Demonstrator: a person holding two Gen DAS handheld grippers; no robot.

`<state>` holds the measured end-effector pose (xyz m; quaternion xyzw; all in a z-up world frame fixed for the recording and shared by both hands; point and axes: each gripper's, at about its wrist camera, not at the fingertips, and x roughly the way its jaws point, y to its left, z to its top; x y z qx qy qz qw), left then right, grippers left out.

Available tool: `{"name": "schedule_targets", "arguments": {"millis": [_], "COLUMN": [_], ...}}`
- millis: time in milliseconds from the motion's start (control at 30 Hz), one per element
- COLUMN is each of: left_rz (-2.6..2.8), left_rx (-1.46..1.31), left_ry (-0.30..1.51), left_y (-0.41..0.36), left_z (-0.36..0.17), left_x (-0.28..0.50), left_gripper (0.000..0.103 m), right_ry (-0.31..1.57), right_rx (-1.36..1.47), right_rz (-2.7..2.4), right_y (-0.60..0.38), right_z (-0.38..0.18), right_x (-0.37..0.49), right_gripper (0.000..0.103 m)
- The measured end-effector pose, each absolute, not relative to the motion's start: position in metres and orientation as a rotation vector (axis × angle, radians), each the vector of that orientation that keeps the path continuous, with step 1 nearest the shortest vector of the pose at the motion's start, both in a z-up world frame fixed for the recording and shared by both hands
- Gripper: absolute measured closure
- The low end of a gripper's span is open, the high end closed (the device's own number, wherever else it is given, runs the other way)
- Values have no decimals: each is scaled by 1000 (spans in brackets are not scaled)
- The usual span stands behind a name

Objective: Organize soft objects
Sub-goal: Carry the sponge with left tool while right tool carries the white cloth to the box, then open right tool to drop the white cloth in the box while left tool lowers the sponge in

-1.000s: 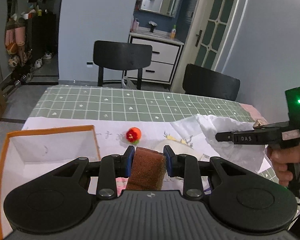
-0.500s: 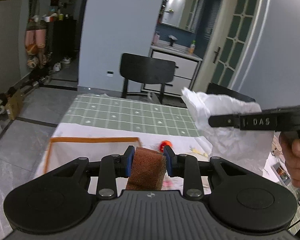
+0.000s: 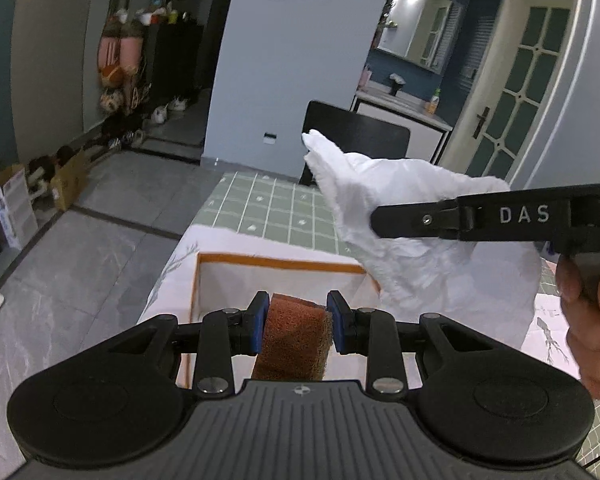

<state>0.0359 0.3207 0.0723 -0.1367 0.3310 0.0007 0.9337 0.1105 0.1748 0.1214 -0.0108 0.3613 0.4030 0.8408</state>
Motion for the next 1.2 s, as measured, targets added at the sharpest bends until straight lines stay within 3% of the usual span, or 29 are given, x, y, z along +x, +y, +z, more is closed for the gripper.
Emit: {"name": "schedule_targets", "arguments": {"millis": [333,667,1133,1200], "left_rz": [6,-5,2,64], "left_rx": [-261,-221,-148,-91], "left_ry": [768,855,875,811], "left_y": [328,324,310,306], "left_z": [37,3,-3,6], "left_x": [44,57,52,47], "left_gripper": [68,68,68,68], "right_ry": [851,921,923,917], "right_rx": [-10,-414,-530,-532], "right_rz": [817,785,758,753], "right_y": [201,220,229,228], "right_z": [55,-25,-50,-50], "right_x": [120,119,120,120], "right_gripper": [95,94,87,87]}}
